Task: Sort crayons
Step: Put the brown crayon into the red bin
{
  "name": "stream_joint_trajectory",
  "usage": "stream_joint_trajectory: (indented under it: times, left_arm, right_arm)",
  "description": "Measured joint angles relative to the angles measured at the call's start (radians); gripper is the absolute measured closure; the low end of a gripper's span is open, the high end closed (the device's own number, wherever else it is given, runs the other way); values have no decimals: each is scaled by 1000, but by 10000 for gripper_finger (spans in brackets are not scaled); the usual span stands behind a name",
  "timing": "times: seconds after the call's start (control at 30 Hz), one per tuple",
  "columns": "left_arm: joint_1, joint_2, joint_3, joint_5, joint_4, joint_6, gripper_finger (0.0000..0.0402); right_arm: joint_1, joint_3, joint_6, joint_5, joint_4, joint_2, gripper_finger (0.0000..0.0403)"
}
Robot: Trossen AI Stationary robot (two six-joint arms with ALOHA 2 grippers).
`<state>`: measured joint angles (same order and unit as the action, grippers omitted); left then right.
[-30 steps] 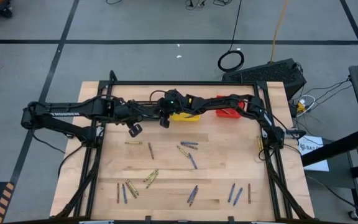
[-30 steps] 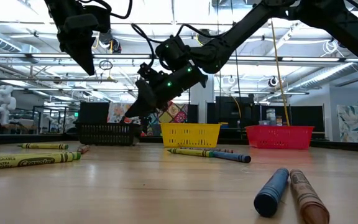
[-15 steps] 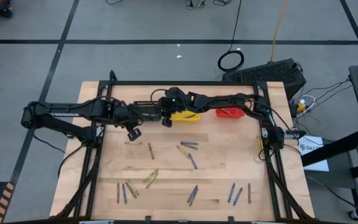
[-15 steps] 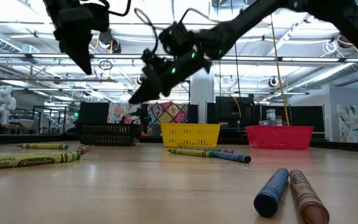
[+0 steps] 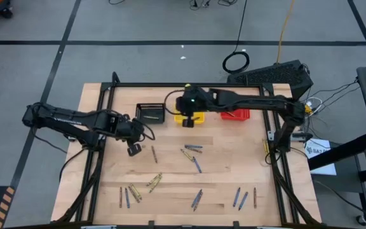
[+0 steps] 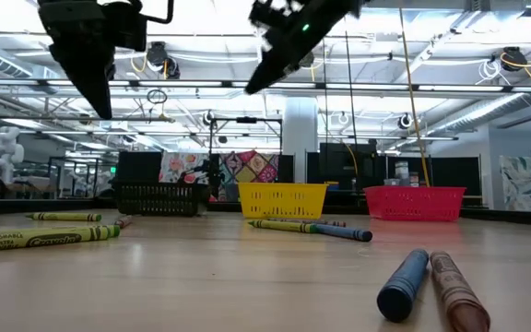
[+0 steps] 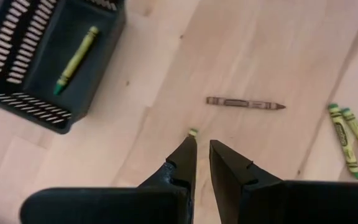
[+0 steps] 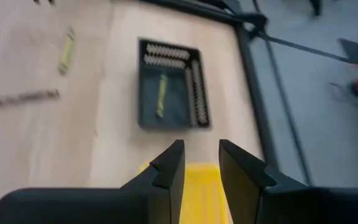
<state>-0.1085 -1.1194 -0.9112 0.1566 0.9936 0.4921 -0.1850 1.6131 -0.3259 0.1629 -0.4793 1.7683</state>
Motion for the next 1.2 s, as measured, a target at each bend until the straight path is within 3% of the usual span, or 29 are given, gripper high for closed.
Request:
stream_joint_trajectory:
  times: [0.2,0.53,0.7,0.97,1.2]
  left_arm:
    - [-38,0,20,-1,-91,25,358]
    - [-169,-69,35,-48,-159,44,358]
    - [-214,-156,35,-8,-126,53,358]
    - [-215,-289,36,26,-52,-87,358]
    - [-171,-299,36,59,-35,-175,358]
  right_arm:
    - [39,0,41,151,-136,-122,316]
    - [90,0,168,154,-289,-245,316]
    - [105,0,196,153,-333,-254,316]
    - [128,0,210,151,-364,-254,316]
    - [142,0,211,150,-426,-254,316]
